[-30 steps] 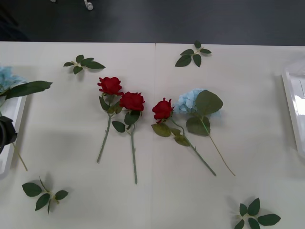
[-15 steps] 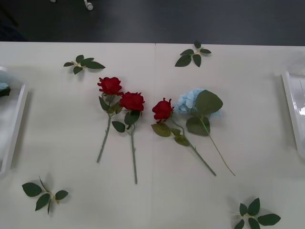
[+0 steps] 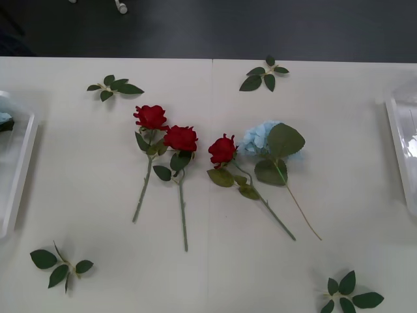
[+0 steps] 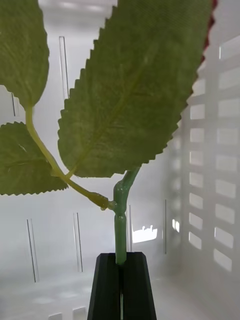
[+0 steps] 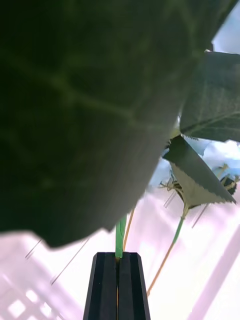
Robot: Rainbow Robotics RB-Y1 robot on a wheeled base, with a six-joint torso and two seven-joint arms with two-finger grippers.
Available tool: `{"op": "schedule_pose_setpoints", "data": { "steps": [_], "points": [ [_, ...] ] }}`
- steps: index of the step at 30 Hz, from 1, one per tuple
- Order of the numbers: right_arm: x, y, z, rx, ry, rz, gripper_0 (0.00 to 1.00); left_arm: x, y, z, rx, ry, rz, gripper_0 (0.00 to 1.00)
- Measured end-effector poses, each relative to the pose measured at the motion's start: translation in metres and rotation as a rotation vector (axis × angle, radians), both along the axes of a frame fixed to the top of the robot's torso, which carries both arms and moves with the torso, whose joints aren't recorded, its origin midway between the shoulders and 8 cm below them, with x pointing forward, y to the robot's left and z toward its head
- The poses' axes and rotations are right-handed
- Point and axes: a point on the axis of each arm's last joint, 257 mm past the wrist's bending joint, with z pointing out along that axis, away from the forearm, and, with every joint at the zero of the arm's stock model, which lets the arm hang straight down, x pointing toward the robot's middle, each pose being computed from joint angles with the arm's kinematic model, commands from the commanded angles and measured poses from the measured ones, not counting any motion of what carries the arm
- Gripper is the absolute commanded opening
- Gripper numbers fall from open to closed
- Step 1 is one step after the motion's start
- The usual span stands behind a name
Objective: Put the red flowers into the right box and the blue flowers into the left box
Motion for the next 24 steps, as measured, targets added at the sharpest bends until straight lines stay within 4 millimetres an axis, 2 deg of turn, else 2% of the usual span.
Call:
{"op": "schedule_pose_setpoints", "data": {
  "steps": [1, 2, 3, 4, 5, 6, 7, 8, 9, 10, 11, 12, 18, 21, 24],
  "points": [
    [0.000, 0.001, -0.001, 0.002, 0.000, 0.001, 0.25, 0.003, 0.002, -0.002, -0.003, 0.002, 0.001, 0.00],
    [0.000, 0.001, -0.001, 0.002, 0.000, 0.001, 0.54, 0.005, 0.003, -0.003, -0.006, 0.003, 0.002, 0.00],
    [0.000, 0.001, -0.001, 0.003, 0.000, 0.001, 0.75, 0.007, 0.004, -0.005, -0.009, 0.004, 0.003, 0.00],
    [0.001, 0.001, -0.001, 0.003, -0.003, 0.001, 0.79, 0.008, 0.005, -0.006, -0.012, 0.004, 0.004, 0.00],
    [0.003, 0.002, 0.000, 0.005, -0.011, 0.003, 0.80, 0.009, 0.005, -0.006, -0.013, 0.004, 0.004, 0.00],
    [0.005, 0.002, 0.002, 0.007, -0.022, 0.005, 0.81, 0.009, 0.004, -0.007, -0.014, 0.003, 0.004, 0.10],
    [0.007, 0.003, 0.003, 0.009, -0.031, 0.006, 0.81, 0.009, 0.004, -0.007, -0.015, 0.003, 0.003, 0.35],
    [0.008, 0.004, 0.003, 0.012, -0.034, 0.007, 0.81, 0.009, 0.004, -0.007, -0.017, 0.002, 0.002, 0.47],
    [0.008, 0.004, 0.003, 0.015, -0.035, 0.007, 0.81, 0.009, 0.004, -0.007, -0.018, 0.001, 0.002, 0.70],
    [0.008, 0.005, 0.003, 0.016, -0.035, 0.007, 0.81, 0.010, 0.003, -0.007, -0.020, 0.001, 0.001, 0.84],
    [0.008, 0.005, 0.003, 0.016, -0.035, 0.007, 0.81, 0.010, 0.003, -0.007, -0.022, 0.000, 0.000, 0.89],
    [0.008, 0.005, 0.003, 0.016, -0.035, 0.007, 0.81, 0.010, 0.002, -0.007, -0.023, -0.001, -0.001, 0.99],
    [0.009, 0.016, 0.002, 0.047, -0.033, 0.019, 0.81, 0.012, -0.003, -0.007, -0.045, -0.011, -0.012, 1.00],
    [0.005, 0.033, 0.002, 0.065, 0.011, 0.050, 0.81, 0.011, -0.012, -0.006, -0.058, -0.019, -0.035, 1.00],
    [-0.002, 0.057, 0.009, 0.112, 0.058, 0.086, 0.81, 0.007, -0.033, -0.003, -0.069, -0.028, -0.087, 1.00]
  ]
}}
